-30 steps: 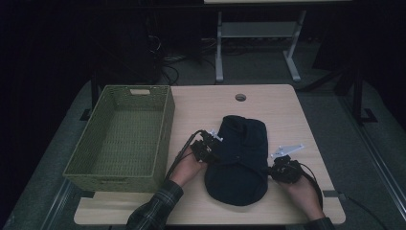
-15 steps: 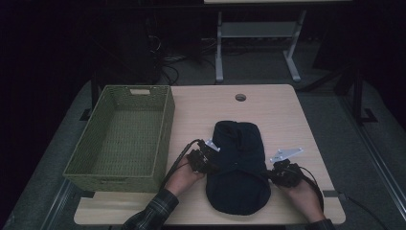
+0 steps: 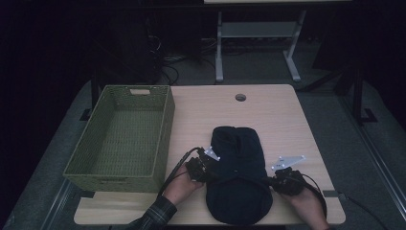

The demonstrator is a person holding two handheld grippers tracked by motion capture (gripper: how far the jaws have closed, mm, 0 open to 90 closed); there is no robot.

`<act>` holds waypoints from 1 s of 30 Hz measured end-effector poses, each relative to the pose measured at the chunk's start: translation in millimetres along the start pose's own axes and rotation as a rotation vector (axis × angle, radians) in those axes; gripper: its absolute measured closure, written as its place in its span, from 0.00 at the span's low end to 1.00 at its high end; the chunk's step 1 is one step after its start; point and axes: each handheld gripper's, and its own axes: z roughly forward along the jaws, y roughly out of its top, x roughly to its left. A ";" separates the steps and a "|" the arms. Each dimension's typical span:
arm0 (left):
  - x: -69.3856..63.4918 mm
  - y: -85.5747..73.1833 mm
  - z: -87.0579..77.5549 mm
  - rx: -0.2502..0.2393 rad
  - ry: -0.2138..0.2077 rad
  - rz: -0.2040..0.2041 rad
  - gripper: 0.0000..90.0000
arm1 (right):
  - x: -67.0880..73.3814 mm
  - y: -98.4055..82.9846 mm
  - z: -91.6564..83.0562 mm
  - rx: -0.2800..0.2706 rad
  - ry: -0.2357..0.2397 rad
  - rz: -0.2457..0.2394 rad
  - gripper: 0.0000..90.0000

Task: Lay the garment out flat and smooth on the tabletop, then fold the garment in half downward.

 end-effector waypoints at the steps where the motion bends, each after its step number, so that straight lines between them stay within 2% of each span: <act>1: -1.6 -0.7 -0.2 0.003 -0.002 0.006 1.00 | 0.7 -1.2 -0.7 0.000 0.001 -0.002 1.00; 6: -7.0 -2.3 -0.2 0.006 -0.002 0.017 1.00 | 6.1 -6.0 -4.4 0.005 0.001 -0.013 1.00; 18: -4.3 -2.0 -1.1 0.003 -0.024 0.000 0.98 | 8.7 -7.1 -6.2 0.003 0.003 -0.025 0.99; 22: -2.1 0.0 -4.6 -0.009 -0.026 -0.004 0.86 | 6.6 -4.9 -10.5 -0.014 -0.001 -0.020 0.93; 23: -1.0 0.9 -5.5 -0.010 -0.021 0.003 0.79 | 4.3 -3.0 -12.2 -0.025 0.002 -0.013 0.90; 24: -0.3 1.7 -6.3 -0.011 -0.018 0.005 0.79 | 4.3 -3.0 -12.2 -0.025 0.002 -0.013 0.90; 27: 3.1 4.7 -9.2 -0.020 -0.021 0.001 0.70 | -0.2 0.8 -13.5 -0.033 0.002 -0.010 0.85; 28: 5.2 6.9 -11.1 -0.029 -0.006 0.004 0.67 | -2.5 4.3 -14.4 -0.043 0.002 0.000 0.83; 30: 6.6 8.0 -12.1 -0.032 -0.004 0.002 0.66 | -5.1 8.1 -15.2 -0.049 0.003 -0.005 0.80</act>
